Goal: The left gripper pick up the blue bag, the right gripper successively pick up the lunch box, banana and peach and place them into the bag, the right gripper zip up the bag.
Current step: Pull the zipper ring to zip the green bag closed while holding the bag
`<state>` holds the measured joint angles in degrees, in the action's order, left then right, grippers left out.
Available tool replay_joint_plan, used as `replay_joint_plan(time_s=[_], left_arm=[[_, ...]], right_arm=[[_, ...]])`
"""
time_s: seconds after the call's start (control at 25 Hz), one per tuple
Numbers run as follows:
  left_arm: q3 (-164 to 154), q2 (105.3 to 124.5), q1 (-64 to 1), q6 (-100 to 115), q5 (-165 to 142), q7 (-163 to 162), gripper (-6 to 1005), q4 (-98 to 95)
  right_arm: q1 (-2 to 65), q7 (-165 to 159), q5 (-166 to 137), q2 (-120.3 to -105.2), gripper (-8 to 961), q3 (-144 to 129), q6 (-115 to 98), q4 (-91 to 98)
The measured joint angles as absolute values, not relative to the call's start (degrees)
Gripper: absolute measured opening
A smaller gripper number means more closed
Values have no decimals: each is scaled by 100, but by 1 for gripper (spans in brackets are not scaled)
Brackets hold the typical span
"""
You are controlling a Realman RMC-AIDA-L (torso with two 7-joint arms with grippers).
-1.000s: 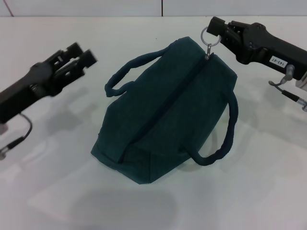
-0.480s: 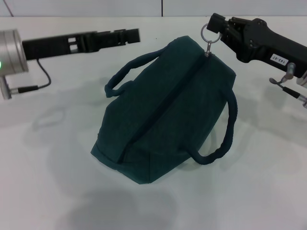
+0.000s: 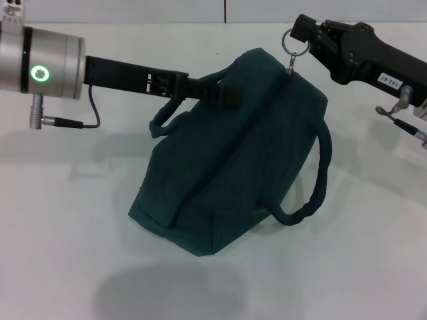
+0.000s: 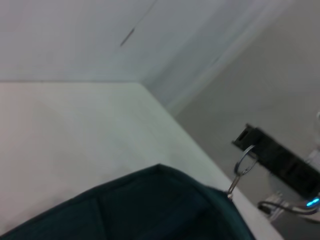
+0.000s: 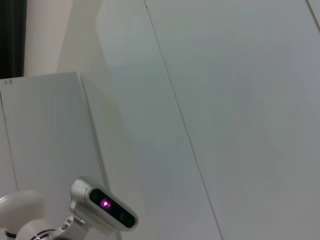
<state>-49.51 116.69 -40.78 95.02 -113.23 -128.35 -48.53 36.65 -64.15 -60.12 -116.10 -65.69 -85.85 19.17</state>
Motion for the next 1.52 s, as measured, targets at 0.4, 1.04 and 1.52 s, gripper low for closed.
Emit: replay_joint_plan(time_s=[0.4,1.04,1.52], left_arm=[[-4956,11808,-4120,9267,-11622,-12991,737,-4828],[-4920,11910,-4068,9265,-11551,-12970,251,-4806],[-5176,11944,-3653,9394,-10670,-12223,45,-4806]], right_arm=[[3665,-6407,-5993,-11614,48,-6588,-8644,1890],[3583,-6451,-5973,-11619,57,-6573,-8730,1854],[3515,-6729,-5668,-11619,64,-6560,-8760,1517]])
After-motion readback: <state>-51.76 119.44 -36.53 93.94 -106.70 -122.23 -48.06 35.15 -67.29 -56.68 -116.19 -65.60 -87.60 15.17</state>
